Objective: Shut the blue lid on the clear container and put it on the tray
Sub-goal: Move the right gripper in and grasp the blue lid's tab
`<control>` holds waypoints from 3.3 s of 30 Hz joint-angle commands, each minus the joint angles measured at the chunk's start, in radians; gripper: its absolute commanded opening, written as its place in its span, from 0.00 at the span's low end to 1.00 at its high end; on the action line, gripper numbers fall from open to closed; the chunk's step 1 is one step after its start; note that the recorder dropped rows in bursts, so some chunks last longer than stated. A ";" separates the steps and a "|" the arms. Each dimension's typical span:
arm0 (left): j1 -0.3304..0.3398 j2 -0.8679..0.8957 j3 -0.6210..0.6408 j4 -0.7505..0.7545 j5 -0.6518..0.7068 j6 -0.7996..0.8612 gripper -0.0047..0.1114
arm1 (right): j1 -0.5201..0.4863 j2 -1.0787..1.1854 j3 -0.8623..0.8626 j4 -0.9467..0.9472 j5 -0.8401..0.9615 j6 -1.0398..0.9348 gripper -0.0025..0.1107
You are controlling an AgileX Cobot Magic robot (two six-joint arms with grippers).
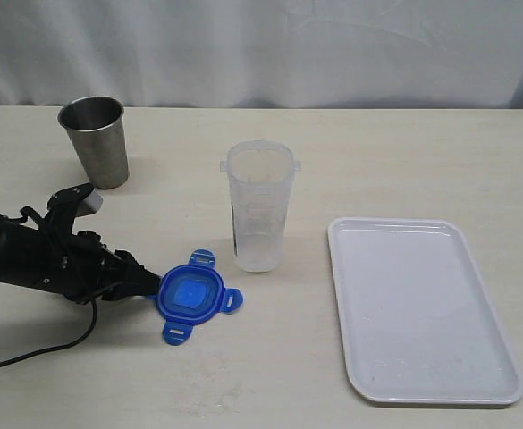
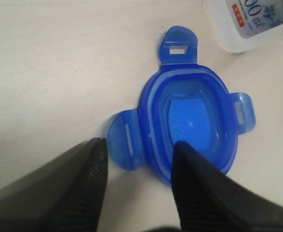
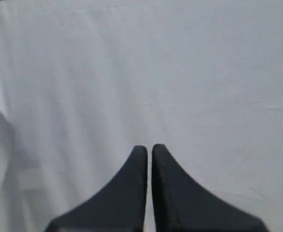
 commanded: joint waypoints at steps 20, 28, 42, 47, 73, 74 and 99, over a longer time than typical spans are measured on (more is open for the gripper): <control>-0.003 0.018 -0.005 0.032 -0.067 0.002 0.47 | 0.233 1.035 -0.516 -0.834 0.750 0.583 0.06; -0.003 0.018 -0.005 0.032 -0.071 0.005 0.47 | 0.233 1.235 -0.560 -0.272 0.520 0.131 0.06; -0.003 0.018 -0.005 0.036 -0.064 0.005 0.47 | 0.605 1.515 -0.645 0.964 0.442 -1.079 0.06; -0.003 0.018 -0.005 0.036 -0.069 0.005 0.47 | 0.629 1.717 -0.853 0.964 0.538 -1.044 0.06; 0.014 0.018 -0.005 0.064 -0.042 0.025 0.47 | 0.731 2.001 -1.136 0.284 0.811 -1.349 0.41; 0.014 0.018 -0.005 0.064 -0.042 0.025 0.47 | 0.734 2.013 -1.136 0.284 0.795 -1.375 0.41; 0.022 -0.023 -0.005 0.098 0.000 0.025 0.47 | 0.745 2.113 -1.136 0.317 0.801 -1.423 0.06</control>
